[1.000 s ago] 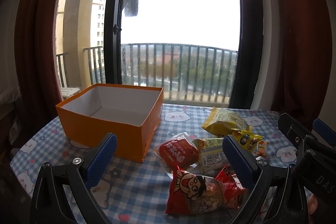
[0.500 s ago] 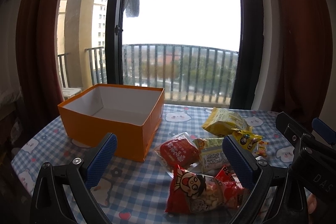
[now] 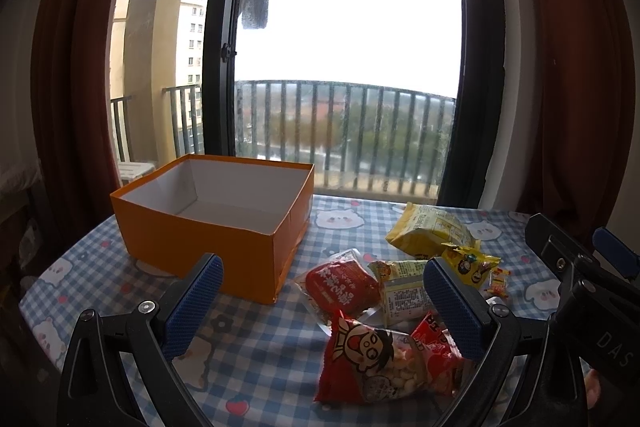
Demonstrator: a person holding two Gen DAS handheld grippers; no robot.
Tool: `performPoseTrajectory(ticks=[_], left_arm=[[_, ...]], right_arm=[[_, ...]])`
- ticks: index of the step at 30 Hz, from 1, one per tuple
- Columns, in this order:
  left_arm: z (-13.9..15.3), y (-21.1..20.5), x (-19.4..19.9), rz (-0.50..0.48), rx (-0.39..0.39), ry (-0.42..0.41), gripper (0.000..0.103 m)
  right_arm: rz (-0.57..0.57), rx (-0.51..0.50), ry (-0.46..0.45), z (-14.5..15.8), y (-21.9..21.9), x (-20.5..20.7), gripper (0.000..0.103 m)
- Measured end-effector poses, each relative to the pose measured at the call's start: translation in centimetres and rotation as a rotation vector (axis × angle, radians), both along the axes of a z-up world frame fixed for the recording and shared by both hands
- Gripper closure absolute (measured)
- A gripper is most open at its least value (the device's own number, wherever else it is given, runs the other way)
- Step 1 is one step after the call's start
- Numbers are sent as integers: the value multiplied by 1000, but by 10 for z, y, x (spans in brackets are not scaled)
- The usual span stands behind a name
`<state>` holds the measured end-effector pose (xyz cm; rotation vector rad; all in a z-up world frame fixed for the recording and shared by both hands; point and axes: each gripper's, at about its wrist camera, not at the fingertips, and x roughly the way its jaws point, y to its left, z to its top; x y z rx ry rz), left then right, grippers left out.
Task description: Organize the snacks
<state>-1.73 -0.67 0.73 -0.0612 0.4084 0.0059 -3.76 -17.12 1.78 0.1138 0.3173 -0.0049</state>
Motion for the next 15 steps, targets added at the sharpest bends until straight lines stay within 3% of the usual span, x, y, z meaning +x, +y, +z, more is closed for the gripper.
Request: performPoseTrajectory(ticks=[15], left_arm=[[-14, -9, 17, -3, -12, 34, 2]], right_arm=[[-1, 1, 13, -9, -6, 12, 0]])
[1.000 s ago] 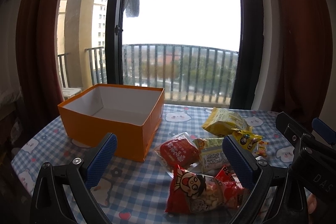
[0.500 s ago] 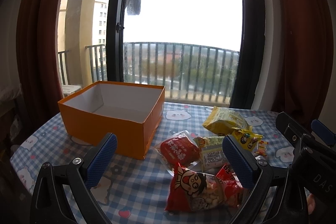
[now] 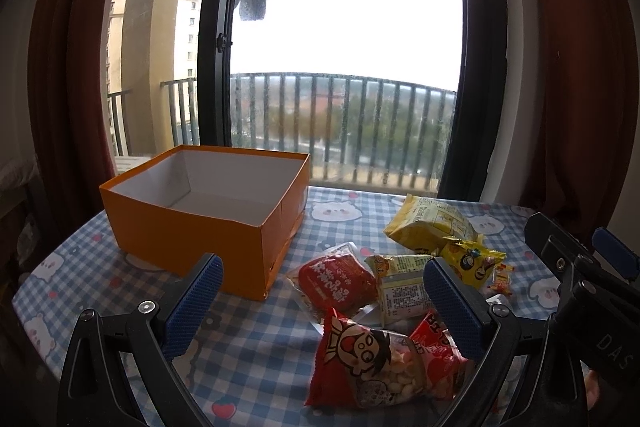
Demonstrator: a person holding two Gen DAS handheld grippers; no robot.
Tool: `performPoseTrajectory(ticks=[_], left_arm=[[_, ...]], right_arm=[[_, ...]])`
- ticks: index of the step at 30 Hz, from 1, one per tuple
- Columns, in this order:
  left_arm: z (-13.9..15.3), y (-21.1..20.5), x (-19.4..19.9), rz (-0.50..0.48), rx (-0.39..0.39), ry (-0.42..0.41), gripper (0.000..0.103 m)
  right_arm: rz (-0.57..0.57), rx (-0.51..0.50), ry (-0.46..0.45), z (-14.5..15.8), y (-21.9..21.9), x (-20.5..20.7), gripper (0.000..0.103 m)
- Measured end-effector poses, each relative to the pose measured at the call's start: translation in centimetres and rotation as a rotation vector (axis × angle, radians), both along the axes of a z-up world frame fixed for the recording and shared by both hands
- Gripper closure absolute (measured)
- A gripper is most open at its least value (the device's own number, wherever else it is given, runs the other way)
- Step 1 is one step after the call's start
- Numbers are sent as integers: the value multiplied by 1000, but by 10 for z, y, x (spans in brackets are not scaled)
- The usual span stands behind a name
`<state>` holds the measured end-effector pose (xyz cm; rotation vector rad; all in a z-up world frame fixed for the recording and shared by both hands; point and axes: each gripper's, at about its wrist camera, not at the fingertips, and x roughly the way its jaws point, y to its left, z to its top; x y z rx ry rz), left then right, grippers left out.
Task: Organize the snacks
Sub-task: 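Grasp the cartoon-face bag with the left tool while the right tool grasps the orange bread bag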
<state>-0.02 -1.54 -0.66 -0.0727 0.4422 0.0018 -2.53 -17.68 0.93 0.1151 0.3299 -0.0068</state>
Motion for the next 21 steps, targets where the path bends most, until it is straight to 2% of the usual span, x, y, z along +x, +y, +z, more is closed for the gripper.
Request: performPoseTrajectory(ticks=[21], left_arm=[[-60, -23, 27, -76, -21, 136, 2]], right_arm=[[10, 27, 130, -59, -19, 28, 0]])
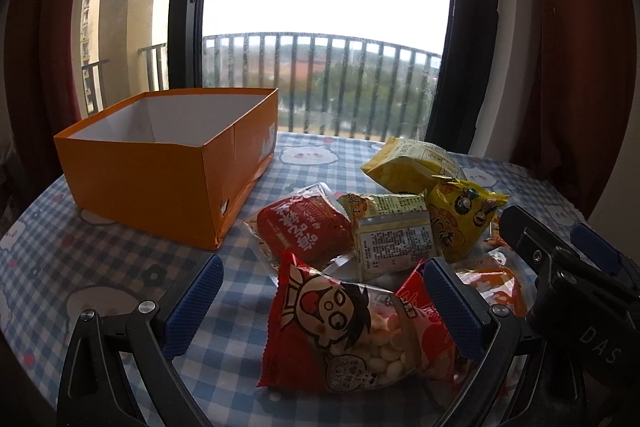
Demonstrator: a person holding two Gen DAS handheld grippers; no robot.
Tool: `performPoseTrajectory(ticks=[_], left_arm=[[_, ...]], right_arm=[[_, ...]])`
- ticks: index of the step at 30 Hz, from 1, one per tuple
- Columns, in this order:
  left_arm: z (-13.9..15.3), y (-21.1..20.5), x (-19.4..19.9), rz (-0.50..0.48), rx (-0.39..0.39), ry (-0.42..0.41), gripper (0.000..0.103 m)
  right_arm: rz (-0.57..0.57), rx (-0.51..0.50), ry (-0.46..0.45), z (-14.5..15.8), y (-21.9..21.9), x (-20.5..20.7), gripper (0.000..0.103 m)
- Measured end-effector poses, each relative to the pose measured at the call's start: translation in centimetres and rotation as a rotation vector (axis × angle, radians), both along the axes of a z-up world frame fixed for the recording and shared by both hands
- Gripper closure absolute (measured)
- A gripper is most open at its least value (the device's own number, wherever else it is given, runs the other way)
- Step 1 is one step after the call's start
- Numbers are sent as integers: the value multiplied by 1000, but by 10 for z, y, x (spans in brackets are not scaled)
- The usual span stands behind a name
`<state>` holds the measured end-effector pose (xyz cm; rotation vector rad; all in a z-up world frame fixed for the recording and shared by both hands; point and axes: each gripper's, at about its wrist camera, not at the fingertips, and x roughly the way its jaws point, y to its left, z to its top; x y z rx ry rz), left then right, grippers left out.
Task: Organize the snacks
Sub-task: 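Grasp the cartoon-face bag with the left tool while the right tool grasps the orange bread bag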
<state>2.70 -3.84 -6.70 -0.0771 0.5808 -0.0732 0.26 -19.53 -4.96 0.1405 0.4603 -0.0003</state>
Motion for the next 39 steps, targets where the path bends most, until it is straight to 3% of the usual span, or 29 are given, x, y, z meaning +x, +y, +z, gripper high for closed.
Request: performPoseTrajectory(ticks=[7, 16, 24, 27, 30, 32, 34, 39], left_arm=[[-20, -9, 8, -1, 43, 63, 2], [-34, -19, 11, 3, 94, 83, 2], [-42, -24, 17, -3, 121, 123, 2], [-44, -27, 18, -2, 142, 134, 2], [-44, -30, 17, 0, 167, 123, 2], [-44, -31, 17, -10, 171, 118, 5], [-43, -35, 14, -42, 173, 109, 19], [-42, -39, 15, -70, 165, 111, 34]], right_arm=[[2, 8, 79, -24, -3, 9, 0], [-24, 25, 167, -46, -9, 19, 4], [0, 140, 270, -68, -14, 32, 13], [32, 196, 311, -74, -13, 35, 24], [48, 166, 310, -74, -7, 35, 40], [59, 164, 316, -73, -5, 36, 45], [60, 151, 310, -72, -4, 36, 46], [46, 103, 286, -67, -1, 33, 48]])
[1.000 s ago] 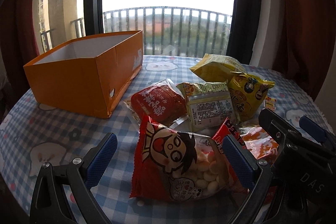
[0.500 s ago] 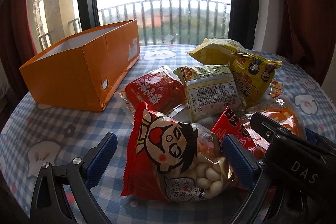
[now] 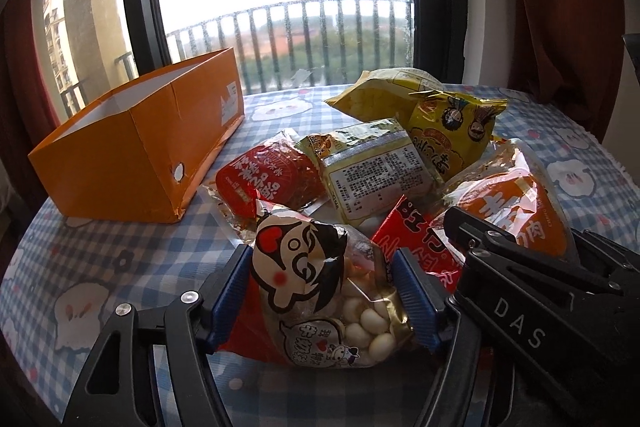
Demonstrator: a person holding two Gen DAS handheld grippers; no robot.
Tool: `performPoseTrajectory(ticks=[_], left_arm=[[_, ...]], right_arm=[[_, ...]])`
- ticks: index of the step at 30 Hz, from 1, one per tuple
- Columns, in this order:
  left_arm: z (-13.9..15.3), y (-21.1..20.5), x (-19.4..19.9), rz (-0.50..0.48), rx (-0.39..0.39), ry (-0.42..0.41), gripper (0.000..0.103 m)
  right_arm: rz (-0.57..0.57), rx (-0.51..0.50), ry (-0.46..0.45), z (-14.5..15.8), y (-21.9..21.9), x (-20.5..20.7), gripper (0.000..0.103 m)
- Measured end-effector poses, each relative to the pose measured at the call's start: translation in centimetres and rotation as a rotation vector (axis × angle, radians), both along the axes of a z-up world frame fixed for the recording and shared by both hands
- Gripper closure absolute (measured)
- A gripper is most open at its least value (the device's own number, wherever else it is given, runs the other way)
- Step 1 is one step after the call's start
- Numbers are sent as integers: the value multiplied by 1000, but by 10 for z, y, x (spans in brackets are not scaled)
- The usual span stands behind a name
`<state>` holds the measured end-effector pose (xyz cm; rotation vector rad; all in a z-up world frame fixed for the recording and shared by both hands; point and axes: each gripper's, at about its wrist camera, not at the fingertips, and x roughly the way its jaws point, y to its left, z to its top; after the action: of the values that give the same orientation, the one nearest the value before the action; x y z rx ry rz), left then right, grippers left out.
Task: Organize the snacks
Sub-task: 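Grasp the cartoon-face bag with the left tool while the right tool grasps the orange bread bag, then lift both bags and carry them toward the orange box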
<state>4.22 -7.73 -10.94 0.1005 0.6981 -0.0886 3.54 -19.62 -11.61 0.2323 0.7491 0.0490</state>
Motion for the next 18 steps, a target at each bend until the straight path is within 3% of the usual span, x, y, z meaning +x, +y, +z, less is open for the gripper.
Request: performPoseTrajectory(ticks=[6, 18], left_arm=[[3, 0, 1, -31, -23, 15, 50], [18, 11, -8, -46, -76, -5, 61]], right_arm=[[6, -27, -14, 6, 4, -1, 48], [9, -59, -60, 24, 15, -8, 50]])
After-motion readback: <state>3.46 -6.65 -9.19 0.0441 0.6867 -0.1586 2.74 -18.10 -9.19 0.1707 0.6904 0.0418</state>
